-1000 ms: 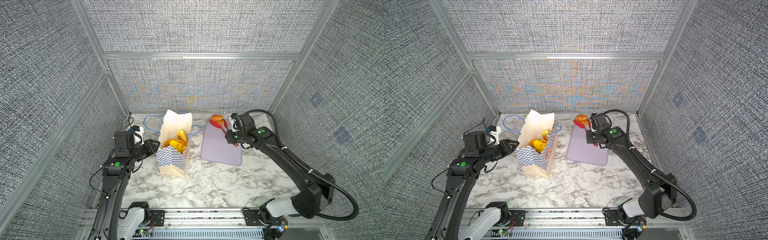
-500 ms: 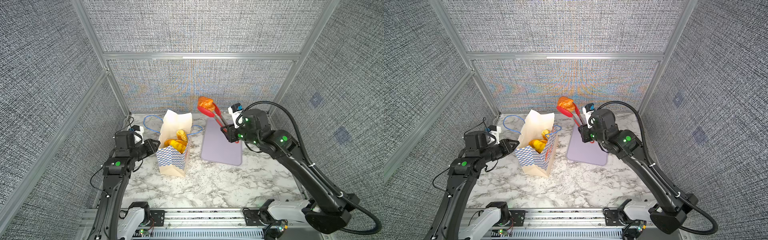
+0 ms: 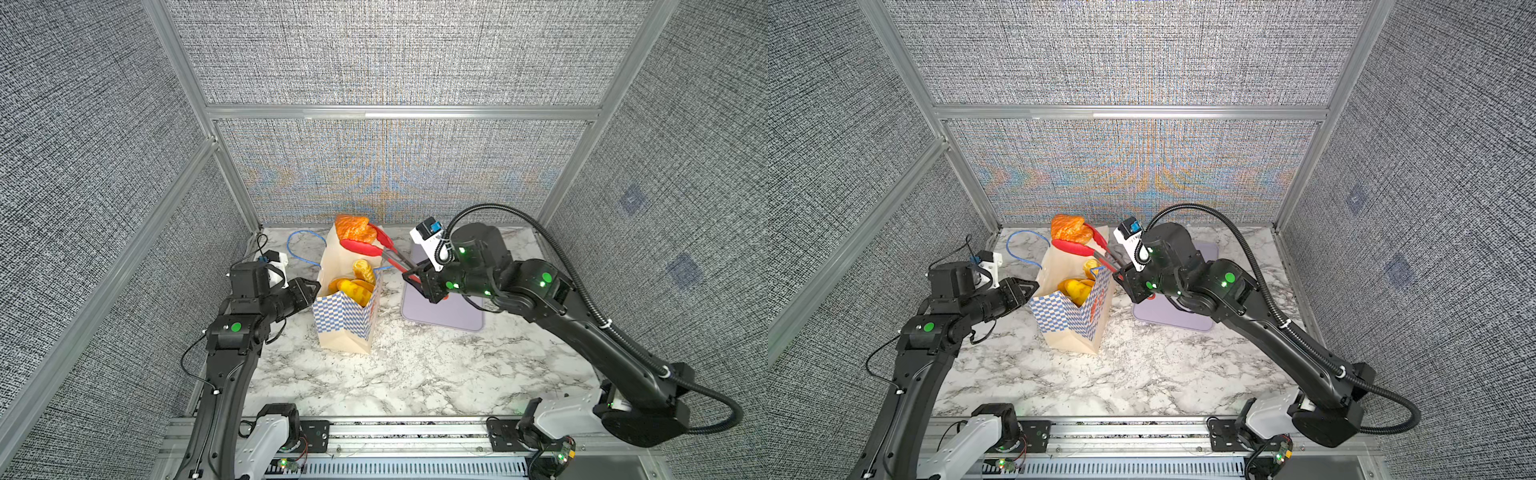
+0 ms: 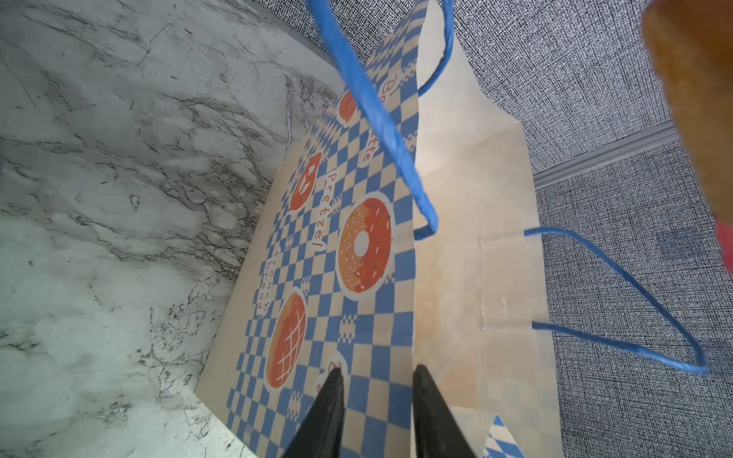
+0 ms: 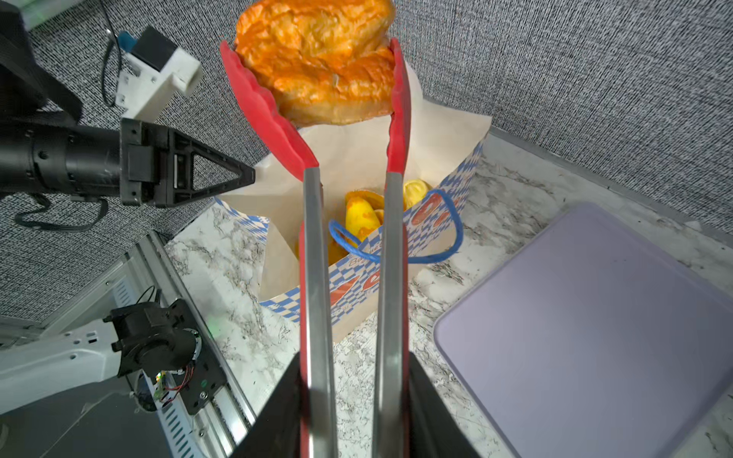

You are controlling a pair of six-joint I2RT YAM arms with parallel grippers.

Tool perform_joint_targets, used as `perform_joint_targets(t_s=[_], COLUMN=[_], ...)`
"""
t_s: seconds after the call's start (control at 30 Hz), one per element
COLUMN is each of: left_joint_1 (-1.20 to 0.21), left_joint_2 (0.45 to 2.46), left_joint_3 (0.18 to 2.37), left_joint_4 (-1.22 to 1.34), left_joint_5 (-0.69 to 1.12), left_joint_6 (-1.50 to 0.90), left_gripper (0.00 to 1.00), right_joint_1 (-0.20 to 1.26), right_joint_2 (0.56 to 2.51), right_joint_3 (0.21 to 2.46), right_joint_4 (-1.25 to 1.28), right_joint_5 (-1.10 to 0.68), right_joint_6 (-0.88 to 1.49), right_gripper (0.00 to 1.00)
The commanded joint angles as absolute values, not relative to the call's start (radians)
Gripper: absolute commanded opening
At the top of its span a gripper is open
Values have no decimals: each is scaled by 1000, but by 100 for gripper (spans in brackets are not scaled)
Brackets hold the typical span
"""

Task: Pack bread into a paper bag
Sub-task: Place the bread in the paper bag.

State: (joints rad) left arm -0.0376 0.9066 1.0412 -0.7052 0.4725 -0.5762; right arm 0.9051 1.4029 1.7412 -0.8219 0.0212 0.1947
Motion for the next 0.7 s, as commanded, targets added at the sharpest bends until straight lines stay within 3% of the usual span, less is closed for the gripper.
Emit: perform_joint_targets(t_s=[0.0, 0.67], left_joint_1=[-38, -38], left_joint_2=[902, 905], left_joint_3=[1039, 1046], left_joint_4=[-693, -690], left_joint_5=[473, 477], left_joint_6=[-572, -575], left_gripper=[32, 31], right_joint_1=[918, 933], right_joint_2=[1414, 1431], right_joint_3=[1749, 1751], right_joint_4=[-801, -809], right_joint_5=[28, 45], right_joint_6=[185, 174], right_gripper=[38, 55])
